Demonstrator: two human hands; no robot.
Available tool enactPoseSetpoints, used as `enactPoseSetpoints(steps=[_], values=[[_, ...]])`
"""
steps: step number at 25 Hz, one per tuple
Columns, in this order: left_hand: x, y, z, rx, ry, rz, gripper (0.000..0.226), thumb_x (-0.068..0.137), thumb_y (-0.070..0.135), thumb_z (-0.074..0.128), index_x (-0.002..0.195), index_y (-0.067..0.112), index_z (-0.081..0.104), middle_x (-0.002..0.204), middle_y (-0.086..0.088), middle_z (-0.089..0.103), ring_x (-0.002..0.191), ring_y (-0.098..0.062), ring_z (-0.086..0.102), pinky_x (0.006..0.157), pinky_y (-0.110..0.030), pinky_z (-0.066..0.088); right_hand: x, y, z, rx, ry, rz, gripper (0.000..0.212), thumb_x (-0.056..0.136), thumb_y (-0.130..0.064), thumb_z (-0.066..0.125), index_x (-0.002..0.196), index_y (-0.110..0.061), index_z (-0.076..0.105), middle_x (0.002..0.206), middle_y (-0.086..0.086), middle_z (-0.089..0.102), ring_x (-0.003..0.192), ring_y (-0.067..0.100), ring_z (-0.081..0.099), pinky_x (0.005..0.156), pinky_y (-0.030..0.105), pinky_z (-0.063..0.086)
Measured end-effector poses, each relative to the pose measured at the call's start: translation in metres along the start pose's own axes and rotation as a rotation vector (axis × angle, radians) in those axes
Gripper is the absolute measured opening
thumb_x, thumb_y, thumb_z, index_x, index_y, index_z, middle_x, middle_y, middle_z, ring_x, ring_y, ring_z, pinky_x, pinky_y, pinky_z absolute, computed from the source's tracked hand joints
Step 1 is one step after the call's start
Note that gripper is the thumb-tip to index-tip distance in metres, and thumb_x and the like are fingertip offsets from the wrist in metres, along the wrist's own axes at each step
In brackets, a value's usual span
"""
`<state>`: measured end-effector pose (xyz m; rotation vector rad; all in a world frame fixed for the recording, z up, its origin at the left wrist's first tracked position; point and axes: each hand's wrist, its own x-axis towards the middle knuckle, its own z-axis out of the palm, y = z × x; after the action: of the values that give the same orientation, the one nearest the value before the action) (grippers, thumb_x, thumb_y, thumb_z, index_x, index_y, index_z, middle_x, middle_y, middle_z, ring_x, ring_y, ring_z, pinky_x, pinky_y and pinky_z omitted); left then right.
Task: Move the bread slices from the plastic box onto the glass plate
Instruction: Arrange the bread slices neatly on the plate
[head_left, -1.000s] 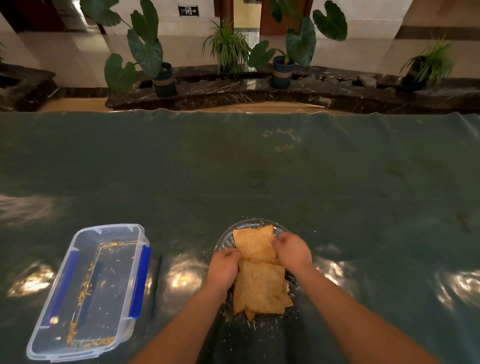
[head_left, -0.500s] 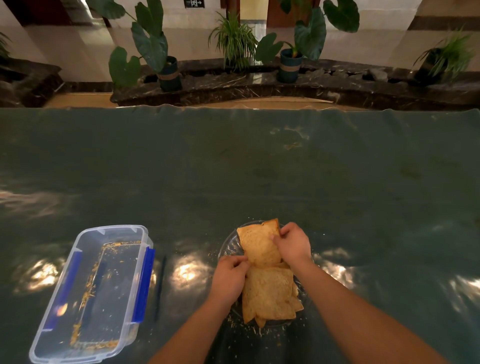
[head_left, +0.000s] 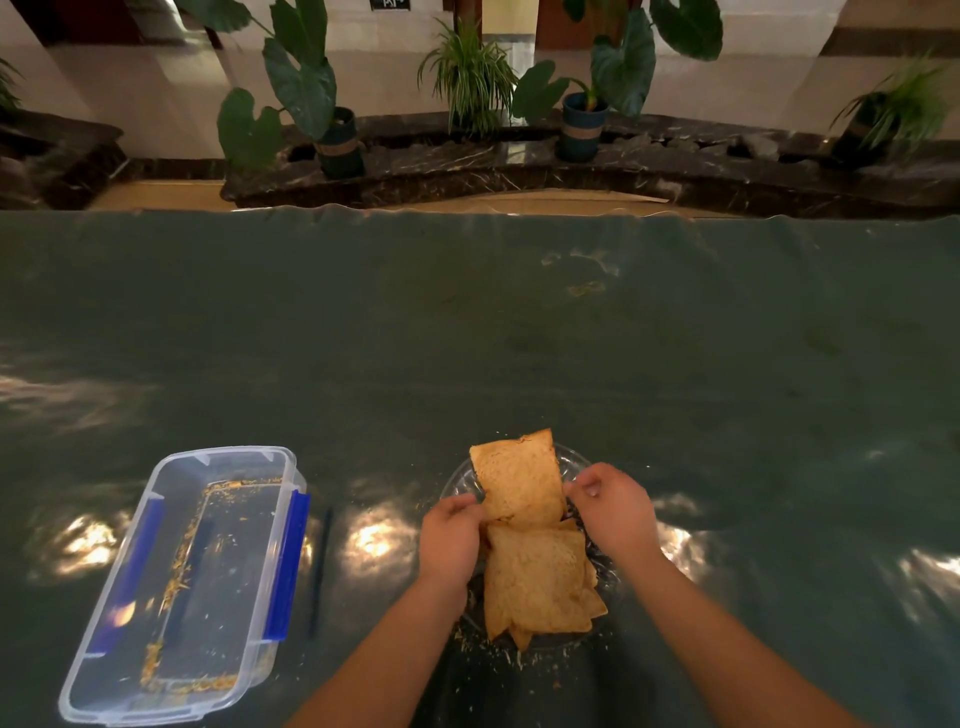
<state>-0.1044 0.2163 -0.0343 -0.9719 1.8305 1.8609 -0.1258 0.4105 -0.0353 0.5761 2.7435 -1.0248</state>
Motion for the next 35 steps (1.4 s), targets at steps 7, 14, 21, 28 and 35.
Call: enactPoseSetpoints(steps=[7,14,21,28,35], values=[[-0.005,-0.004,0.004,-0.105,0.009,0.000,0.031,0.077,0.005,0.065,0.103,0.022,0.065,0.099,-0.011,0.071,0.089,-0.028,0.068,0.072,-0.043,0.057,-0.054,0.023,0.004,0.094,-0.261,0.005,0.029,0.073,-0.047,0.077,0.092,-0.031,0.062,0.079,-0.007,0.069,0.076,0.010,0.066,0.068,0.031,0.054],[-0.019,-0.014,0.006,-0.057,0.012,0.102,0.031,0.079,-0.003,0.062,0.101,0.019,0.066,0.099,-0.008,0.069,0.090,-0.024,0.067,0.074,-0.041,0.057,-0.070,0.033,0.011,0.155,-0.151,0.052,0.032,0.067,-0.047,0.081,0.083,-0.033,0.057,0.076,-0.010,0.066,0.071,0.002,0.062,0.061,0.025,0.050],[-0.026,-0.031,-0.003,0.186,-0.075,0.122,0.032,0.082,0.007,0.062,0.110,0.021,0.065,0.101,0.006,0.071,0.090,-0.011,0.068,0.081,-0.037,0.058,-0.057,0.025,0.011,0.069,-0.152,0.020,0.025,0.072,-0.045,0.077,0.086,-0.029,0.063,0.073,-0.008,0.068,0.069,0.006,0.064,0.069,0.034,0.057],[-0.030,-0.034,-0.006,0.150,-0.049,0.101,0.034,0.080,0.007,0.064,0.110,0.024,0.062,0.101,0.006,0.069,0.089,-0.010,0.066,0.067,-0.027,0.054,-0.059,0.028,0.013,0.134,-0.124,-0.010,0.028,0.077,-0.043,0.076,0.100,-0.030,0.068,0.086,-0.013,0.070,0.079,0.005,0.065,0.075,0.036,0.057],[-0.030,-0.026,-0.003,0.123,-0.061,0.097,0.035,0.082,0.011,0.064,0.114,0.023,0.060,0.104,0.011,0.065,0.092,-0.003,0.061,0.066,-0.023,0.048,-0.059,0.033,0.009,0.108,-0.162,-0.012,0.029,0.075,-0.044,0.075,0.098,-0.029,0.069,0.081,-0.014,0.071,0.075,0.002,0.065,0.073,0.033,0.057]])
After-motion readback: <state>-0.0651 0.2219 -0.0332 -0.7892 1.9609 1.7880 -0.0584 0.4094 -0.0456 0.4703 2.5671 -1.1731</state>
